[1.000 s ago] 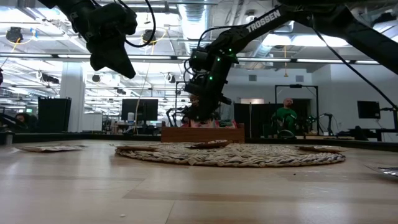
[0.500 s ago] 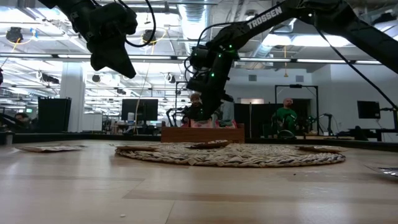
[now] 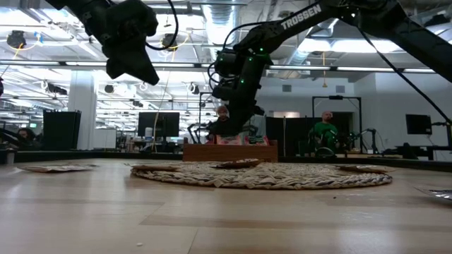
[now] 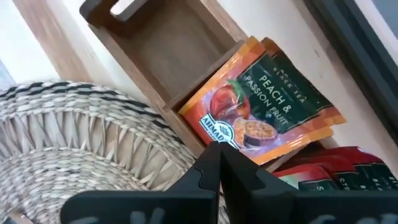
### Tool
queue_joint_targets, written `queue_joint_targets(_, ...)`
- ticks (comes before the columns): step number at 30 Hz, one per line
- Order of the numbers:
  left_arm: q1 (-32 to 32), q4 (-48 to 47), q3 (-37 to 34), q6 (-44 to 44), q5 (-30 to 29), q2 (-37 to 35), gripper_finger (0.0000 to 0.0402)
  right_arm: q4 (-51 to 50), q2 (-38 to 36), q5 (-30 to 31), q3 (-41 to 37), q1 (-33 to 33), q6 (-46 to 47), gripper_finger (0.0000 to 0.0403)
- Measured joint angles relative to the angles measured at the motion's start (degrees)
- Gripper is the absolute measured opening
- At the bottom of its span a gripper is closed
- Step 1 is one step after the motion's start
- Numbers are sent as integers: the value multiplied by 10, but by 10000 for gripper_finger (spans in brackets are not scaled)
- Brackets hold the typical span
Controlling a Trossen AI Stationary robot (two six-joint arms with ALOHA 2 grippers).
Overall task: Pick & Place Tea
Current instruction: Adjust the wooden organizer on the table
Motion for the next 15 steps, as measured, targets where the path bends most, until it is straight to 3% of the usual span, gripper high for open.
queue_joint_targets(6,0,4,0,0,8,0,44,-8,0,-11,2,1,4,0)
queue_joint_targets(11,0,4,0,-12,22,0,44,-125,-32,-35,24,3,-20,0)
queue_joint_targets(15,0,4,0,-14,11,0,44,-208,-75,12,23,6,-39,0)
